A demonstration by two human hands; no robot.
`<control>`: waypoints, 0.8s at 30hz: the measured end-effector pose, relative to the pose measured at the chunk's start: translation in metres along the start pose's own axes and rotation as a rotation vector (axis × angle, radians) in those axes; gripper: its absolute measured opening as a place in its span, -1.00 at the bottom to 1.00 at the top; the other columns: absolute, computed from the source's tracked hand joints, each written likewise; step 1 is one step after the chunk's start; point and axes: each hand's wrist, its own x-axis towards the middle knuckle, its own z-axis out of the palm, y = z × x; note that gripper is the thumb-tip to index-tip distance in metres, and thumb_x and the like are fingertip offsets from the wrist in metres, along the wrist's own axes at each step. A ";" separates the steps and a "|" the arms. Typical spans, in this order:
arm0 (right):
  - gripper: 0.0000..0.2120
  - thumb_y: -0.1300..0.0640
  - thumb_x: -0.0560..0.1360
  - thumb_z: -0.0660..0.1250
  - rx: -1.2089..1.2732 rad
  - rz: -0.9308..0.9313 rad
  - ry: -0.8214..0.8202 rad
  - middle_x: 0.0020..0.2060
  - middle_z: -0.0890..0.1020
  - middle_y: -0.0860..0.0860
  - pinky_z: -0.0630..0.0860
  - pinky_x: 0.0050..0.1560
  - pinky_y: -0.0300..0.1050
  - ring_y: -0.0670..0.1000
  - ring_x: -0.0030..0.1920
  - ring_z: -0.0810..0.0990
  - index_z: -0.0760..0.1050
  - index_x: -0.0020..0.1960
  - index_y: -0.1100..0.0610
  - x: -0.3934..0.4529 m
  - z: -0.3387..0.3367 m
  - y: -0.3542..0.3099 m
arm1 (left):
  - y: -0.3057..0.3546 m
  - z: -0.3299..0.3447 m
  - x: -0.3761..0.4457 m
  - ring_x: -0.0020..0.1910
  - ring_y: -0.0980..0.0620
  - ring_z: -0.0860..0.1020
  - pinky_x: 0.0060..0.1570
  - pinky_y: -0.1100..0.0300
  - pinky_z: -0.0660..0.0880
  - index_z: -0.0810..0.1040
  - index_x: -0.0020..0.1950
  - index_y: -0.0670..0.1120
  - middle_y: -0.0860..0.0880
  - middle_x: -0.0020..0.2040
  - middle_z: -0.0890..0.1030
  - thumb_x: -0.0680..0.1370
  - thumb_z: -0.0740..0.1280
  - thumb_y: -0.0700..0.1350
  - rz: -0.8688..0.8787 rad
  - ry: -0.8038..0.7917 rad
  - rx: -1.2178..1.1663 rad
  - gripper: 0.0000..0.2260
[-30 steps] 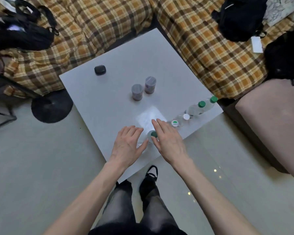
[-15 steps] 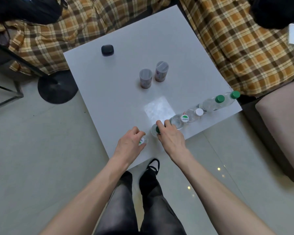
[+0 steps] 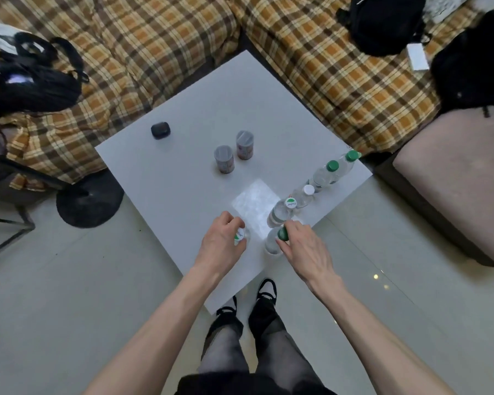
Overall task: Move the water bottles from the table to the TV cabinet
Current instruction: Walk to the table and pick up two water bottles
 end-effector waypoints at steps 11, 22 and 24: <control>-0.75 -0.11 0.64 0.25 0.050 0.383 0.316 -0.11 0.62 0.05 0.26 -0.29 -0.07 0.19 -0.12 0.60 0.37 0.03 0.07 -0.114 -0.104 0.016 | 0.105 -0.053 -0.008 0.07 -0.13 0.55 0.03 0.02 0.48 0.59 0.23 -0.12 -0.08 0.08 0.53 0.55 0.41 -0.13 0.389 -0.118 0.038 -0.75; -0.74 -0.12 0.48 0.35 0.095 0.795 0.754 -0.34 0.52 -0.04 0.37 -0.38 -0.06 0.14 -0.32 0.49 0.38 -0.14 0.05 -0.225 -0.194 0.075 | 0.282 -0.046 -0.009 -0.05 -0.08 0.54 -0.04 0.03 0.48 0.59 0.06 -0.10 -0.03 -0.01 0.55 0.53 0.45 -0.10 0.838 -0.148 -0.012 -0.84; -0.73 -0.09 0.45 0.40 0.103 0.872 0.813 -0.37 0.49 -0.05 0.31 -0.38 -0.08 0.12 -0.34 0.45 0.37 -0.16 0.04 -0.243 -0.203 0.094 | 0.317 -0.032 -0.010 -0.05 -0.06 0.55 -0.02 0.03 0.51 0.60 0.08 -0.10 -0.03 0.01 0.57 0.53 0.46 -0.10 0.894 -0.170 -0.040 -0.83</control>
